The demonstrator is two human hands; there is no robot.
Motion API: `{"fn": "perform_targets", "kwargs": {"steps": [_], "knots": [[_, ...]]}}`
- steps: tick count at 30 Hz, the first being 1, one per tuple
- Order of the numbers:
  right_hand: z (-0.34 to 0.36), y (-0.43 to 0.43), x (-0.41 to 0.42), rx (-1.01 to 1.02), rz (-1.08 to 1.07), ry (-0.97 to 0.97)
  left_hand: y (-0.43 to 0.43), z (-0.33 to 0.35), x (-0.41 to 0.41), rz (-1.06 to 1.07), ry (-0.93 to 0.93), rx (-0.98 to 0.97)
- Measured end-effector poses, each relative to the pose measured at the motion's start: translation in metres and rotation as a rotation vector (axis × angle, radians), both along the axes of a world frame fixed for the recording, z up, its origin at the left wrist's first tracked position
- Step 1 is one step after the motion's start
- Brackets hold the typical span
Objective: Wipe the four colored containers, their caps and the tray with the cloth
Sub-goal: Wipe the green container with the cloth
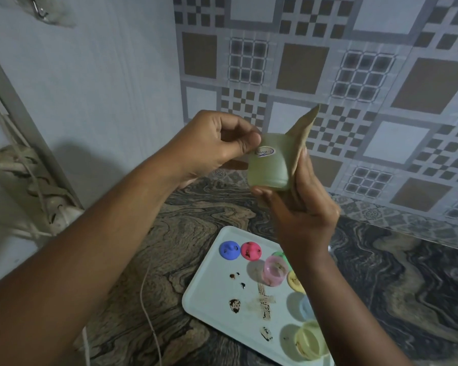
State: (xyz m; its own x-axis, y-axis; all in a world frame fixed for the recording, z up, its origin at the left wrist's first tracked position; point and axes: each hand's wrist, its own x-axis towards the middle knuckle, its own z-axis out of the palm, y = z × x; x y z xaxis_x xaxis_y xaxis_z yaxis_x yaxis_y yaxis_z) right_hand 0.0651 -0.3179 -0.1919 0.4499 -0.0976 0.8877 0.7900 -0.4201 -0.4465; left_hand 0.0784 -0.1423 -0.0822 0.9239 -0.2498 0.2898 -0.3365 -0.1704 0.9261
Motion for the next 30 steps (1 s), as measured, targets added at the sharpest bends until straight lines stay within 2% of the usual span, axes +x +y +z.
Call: {"fn": "perform_targets", "kwargs": {"steps": [3,5,8,12,14,19,25,30], "knots": [[-0.003,0.006,-0.004,-0.096,-0.122,-0.004,-0.007,0.0,-0.003,0.063,-0.137,0.177],[-0.008,0.007,-0.004,-0.083,-0.124,-0.011,-0.012,-0.001,-0.007,0.083,-0.232,0.276],[-0.012,0.002,-0.002,0.002,-0.045,-0.012,-0.007,0.001,-0.009,0.053,-0.152,0.224],[-0.009,-0.001,-0.001,0.019,0.003,0.014,-0.001,-0.002,-0.004,0.01,-0.037,0.106],[-0.007,0.001,-0.003,0.019,-0.004,0.029,-0.005,-0.001,-0.004,0.022,-0.064,0.092],[-0.004,0.003,-0.006,-0.042,-0.084,0.014,-0.016,0.0,-0.008,0.057,-0.211,0.221],[0.002,-0.005,-0.002,0.019,-0.015,0.001,-0.004,-0.001,-0.002,-0.015,-0.051,0.06],[0.004,-0.002,-0.001,-0.005,-0.013,0.027,-0.005,0.002,0.0,-0.005,-0.061,0.026]]}}
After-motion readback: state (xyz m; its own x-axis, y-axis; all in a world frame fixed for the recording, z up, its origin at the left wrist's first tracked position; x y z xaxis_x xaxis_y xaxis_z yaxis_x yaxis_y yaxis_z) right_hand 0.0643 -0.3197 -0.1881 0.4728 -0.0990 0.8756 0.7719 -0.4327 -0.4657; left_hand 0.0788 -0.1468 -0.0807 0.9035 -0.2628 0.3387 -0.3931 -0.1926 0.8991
